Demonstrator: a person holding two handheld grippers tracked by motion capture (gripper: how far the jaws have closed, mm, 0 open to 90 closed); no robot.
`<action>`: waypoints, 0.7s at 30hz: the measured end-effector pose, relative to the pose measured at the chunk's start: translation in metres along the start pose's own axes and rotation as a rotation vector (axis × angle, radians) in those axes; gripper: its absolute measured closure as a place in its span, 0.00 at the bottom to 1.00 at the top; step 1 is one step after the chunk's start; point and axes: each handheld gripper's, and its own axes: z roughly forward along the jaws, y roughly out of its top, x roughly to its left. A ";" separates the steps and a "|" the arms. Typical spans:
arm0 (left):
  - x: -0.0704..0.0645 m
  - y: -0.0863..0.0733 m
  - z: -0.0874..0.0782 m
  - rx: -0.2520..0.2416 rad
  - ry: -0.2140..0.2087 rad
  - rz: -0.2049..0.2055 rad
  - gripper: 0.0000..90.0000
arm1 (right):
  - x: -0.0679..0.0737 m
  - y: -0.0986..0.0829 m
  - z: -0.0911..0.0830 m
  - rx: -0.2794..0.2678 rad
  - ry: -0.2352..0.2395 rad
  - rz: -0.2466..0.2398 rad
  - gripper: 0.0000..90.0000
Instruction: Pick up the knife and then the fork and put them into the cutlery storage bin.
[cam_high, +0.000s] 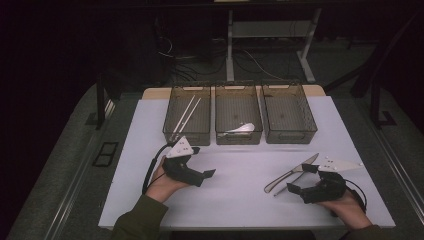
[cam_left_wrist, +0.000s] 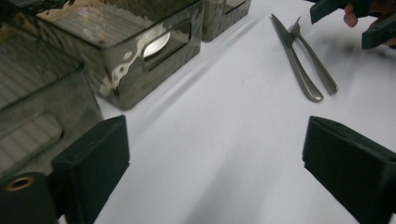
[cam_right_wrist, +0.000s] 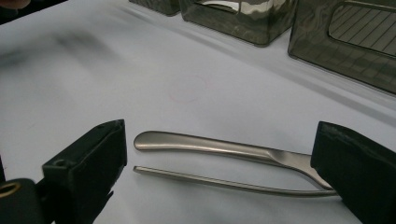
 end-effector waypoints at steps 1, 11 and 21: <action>-0.001 -0.004 -0.002 0.004 0.004 -0.003 0.05 | 0.000 0.000 0.000 0.000 0.001 0.000 0.04; -0.014 -0.029 -0.016 -0.018 -0.009 -0.017 0.00 | 0.000 0.000 -0.001 0.023 0.006 0.007 0.04; -0.015 -0.038 -0.016 -0.020 -0.018 -0.026 0.00 | -0.009 0.007 -0.012 0.045 -0.032 0.024 0.16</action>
